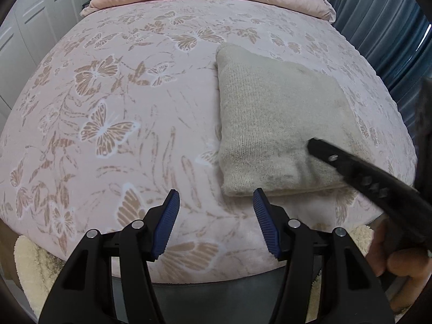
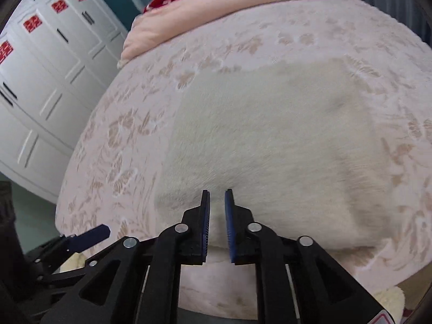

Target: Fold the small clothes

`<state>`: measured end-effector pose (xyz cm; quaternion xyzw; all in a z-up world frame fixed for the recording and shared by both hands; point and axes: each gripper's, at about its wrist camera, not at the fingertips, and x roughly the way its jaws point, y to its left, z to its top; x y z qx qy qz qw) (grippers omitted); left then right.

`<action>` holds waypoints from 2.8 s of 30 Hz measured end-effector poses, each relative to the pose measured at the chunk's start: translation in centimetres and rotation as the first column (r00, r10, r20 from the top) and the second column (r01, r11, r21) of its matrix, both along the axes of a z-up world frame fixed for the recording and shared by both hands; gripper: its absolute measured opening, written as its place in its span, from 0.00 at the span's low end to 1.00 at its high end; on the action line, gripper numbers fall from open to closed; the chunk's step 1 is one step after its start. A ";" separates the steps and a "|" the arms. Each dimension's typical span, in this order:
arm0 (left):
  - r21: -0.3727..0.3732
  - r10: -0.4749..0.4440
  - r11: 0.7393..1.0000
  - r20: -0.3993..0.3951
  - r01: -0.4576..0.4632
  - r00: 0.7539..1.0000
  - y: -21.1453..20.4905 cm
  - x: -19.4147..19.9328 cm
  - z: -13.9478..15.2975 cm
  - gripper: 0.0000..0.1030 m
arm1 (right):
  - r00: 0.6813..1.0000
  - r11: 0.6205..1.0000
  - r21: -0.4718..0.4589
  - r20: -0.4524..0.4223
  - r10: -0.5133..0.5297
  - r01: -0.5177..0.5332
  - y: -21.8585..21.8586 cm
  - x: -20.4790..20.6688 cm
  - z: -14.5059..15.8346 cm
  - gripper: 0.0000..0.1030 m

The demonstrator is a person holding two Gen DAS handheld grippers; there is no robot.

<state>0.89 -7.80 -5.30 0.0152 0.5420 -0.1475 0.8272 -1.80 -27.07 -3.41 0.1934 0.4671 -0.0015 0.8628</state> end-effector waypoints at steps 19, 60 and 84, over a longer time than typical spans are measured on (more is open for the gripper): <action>-0.012 -0.007 1.000 -0.041 0.007 0.999 -3.4 2.1 -1.5 0.62 | 0.967 0.971 0.060 -0.125 -0.223 0.232 -11.2 -4.8 -7.1 0.13; -0.241 -0.036 0.968 -0.382 -0.062 0.924 -3.7 3.0 -7.2 0.80 | 0.955 0.884 0.362 -0.124 -0.270 0.297 -10.0 -8.3 -7.1 0.49; -0.494 -0.253 0.798 0.246 0.345 0.936 -3.8 -0.8 21.1 0.45 | 0.799 0.966 0.185 0.546 -0.252 0.178 -6.2 -13.4 21.1 0.26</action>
